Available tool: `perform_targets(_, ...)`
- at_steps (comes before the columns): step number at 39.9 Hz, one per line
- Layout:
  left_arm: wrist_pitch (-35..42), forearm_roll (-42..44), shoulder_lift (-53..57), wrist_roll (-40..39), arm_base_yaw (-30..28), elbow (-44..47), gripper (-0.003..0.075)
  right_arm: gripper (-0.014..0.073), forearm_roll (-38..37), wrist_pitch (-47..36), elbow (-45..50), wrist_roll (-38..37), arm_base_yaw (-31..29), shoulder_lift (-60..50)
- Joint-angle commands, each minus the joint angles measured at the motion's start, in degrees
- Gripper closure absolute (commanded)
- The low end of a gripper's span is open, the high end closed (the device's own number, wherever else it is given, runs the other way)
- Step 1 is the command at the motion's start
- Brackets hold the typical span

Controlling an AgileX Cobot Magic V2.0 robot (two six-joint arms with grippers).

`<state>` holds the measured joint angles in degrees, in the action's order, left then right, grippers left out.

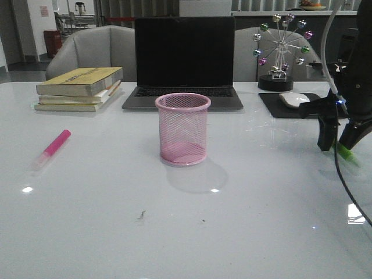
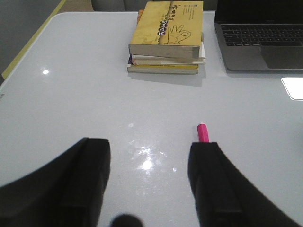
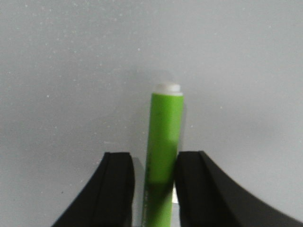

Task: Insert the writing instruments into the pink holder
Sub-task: 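Close the right gripper on the green marker, then lift the green marker and carry it over the pink holder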

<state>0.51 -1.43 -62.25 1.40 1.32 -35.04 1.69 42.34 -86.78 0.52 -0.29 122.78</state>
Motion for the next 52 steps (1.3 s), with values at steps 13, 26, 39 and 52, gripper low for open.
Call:
perform_targets(13, 4.8, -0.3, 0.8, -0.1, 0.0, -2.1, 0.0283, 0.0542, 0.3, 3.4, 0.2, 0.5, -0.6, -0.4)
perform_targets(26, 4.8, -0.3, 0.8, -0.1, 0.0, -2.1, 0.0283, 0.0540, 3.6, -4.0, -5.2, 0.5, 1.9, -11.4)
perform_targets(39, 4.8, -0.3, 0.8, -0.1, 0.0, -2.1, 0.0283, 0.0535, 3.6, -14.4, -5.3, 0.5, 8.8, -23.6)
perform_targets(52, 4.8, -0.3, 0.8, -0.1, 0.0, -2.1, 0.0283, 0.0535, 3.7, -36.2, -0.9, 0.5, 19.9, -28.0)
